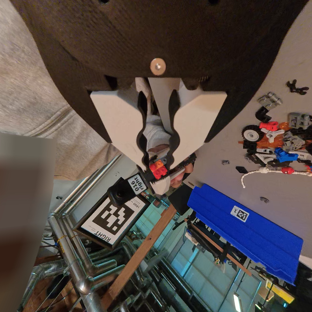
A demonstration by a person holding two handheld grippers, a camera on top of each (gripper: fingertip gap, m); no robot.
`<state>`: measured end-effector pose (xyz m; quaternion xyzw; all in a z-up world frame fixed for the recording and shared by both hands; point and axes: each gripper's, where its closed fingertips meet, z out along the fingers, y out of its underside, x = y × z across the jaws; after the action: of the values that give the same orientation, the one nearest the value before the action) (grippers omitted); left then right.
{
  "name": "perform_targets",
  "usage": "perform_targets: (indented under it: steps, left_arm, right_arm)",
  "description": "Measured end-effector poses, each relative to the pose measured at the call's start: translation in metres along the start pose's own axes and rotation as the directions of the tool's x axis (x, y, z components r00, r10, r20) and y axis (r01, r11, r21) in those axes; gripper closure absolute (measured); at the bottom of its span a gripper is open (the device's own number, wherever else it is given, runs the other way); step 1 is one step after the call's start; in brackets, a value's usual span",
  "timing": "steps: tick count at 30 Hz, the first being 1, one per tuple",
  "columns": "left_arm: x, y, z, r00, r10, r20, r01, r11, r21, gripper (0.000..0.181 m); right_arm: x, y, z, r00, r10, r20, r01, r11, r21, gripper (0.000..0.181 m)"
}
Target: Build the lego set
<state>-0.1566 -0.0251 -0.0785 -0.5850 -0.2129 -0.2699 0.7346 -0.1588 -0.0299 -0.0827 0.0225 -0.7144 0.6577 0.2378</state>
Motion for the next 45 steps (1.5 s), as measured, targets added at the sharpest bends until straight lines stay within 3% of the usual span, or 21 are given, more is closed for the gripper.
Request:
perform_targets:
  steps: [6, 8, 19, 32, 37, 39, 41, 43, 45]
  left_arm:
    - [-0.002, 0.001, -0.002, 1.000, -0.022, 0.002, 0.022, 1.000, -0.009, 0.167]
    - [-0.004, 0.001, -0.004, 1.000, -0.019, 0.012, 0.020, 1.000, -0.013, 0.177]
    - [0.001, 0.000, -0.003, 0.988, -0.128, -0.087, 0.129, 0.992, 0.010, 0.174]
    - [-0.002, -0.003, -0.005, 0.987, -0.145, -0.074, 0.147, 0.989, 0.027, 0.179]
    - [0.000, -0.038, -0.042, 0.983, -0.134, -0.123, 0.159, 0.960, 0.228, 0.181]
    - [-0.007, -0.030, -0.039, 0.997, -0.082, -0.015, 0.083, 0.982, 0.170, 0.181]
    - [-0.006, -0.021, -0.028, 0.995, -0.091, -0.028, 0.094, 0.988, 0.122, 0.181]
    - [0.000, -0.015, -0.017, 0.990, -0.120, -0.080, 0.127, 0.988, 0.092, 0.170]
    - [0.003, -0.010, -0.007, 0.999, -0.029, -0.033, 0.031, 0.998, 0.055, 0.163]
  right_arm:
    - [0.001, 0.002, 0.001, 1.000, -0.014, -0.013, 0.014, 1.000, -0.013, 0.158]
    - [0.002, 0.003, 0.001, 1.000, -0.010, -0.018, 0.010, 1.000, -0.020, 0.157]
    - [-0.002, -0.001, -0.001, 1.000, -0.016, 0.006, 0.016, 1.000, 0.005, 0.158]
    - [-0.002, 0.000, 0.002, 0.999, -0.050, -0.019, 0.050, 0.999, -0.020, 0.158]
    - [0.014, -0.006, -0.009, 0.997, 0.067, -0.043, -0.065, 0.997, 0.053, 0.158]
    - [0.018, -0.008, -0.011, 0.992, 0.124, -0.025, -0.122, 0.989, 0.079, 0.158]
    - [0.017, -0.006, -0.010, 0.991, 0.136, -0.009, -0.135, 0.988, 0.077, 0.158]
    - [0.012, -0.003, -0.007, 0.992, 0.125, 0.006, -0.125, 0.991, 0.056, 0.158]
    - [0.008, 0.000, -0.004, 0.991, 0.133, 0.026, -0.134, 0.990, 0.036, 0.158]
